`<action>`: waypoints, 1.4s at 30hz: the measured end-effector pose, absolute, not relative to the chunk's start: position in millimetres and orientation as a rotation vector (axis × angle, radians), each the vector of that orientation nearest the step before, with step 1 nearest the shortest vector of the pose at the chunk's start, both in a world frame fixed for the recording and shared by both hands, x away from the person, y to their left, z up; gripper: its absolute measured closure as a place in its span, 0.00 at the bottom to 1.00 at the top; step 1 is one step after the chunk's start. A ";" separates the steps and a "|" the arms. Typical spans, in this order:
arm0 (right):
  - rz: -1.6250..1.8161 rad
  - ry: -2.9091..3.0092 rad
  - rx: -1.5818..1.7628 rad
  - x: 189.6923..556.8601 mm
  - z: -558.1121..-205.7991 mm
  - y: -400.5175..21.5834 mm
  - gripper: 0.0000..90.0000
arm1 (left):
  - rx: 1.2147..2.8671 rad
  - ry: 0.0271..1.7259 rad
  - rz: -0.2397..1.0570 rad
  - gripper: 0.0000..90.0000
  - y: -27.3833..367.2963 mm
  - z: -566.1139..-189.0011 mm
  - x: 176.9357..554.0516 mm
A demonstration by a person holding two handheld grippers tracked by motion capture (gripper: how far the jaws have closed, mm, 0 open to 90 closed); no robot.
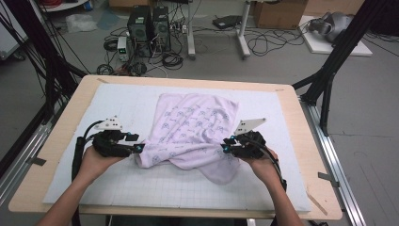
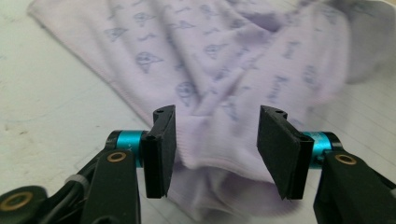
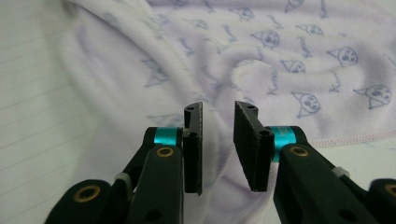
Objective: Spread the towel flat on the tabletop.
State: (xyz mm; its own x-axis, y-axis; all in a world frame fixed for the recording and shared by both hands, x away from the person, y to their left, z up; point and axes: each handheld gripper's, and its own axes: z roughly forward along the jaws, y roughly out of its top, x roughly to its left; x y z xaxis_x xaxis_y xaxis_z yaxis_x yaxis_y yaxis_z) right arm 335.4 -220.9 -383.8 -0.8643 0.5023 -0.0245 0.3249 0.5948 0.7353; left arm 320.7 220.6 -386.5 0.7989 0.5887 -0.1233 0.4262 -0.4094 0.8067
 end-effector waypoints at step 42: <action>1.260 2.771 0.494 268.5 -397.0 -242.8 0.81 | 2.172 0.873 0.220 0.71 216.7 -417.8 324.7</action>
State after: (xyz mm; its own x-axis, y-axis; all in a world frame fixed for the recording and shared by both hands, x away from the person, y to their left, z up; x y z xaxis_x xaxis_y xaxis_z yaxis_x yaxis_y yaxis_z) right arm 268.5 -242.8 -397.0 -0.9471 0.3110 0.0794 0.2643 0.6150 0.7429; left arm 324.7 216.7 -417.8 0.7504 0.6507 -0.1165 0.5177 -0.4689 0.7157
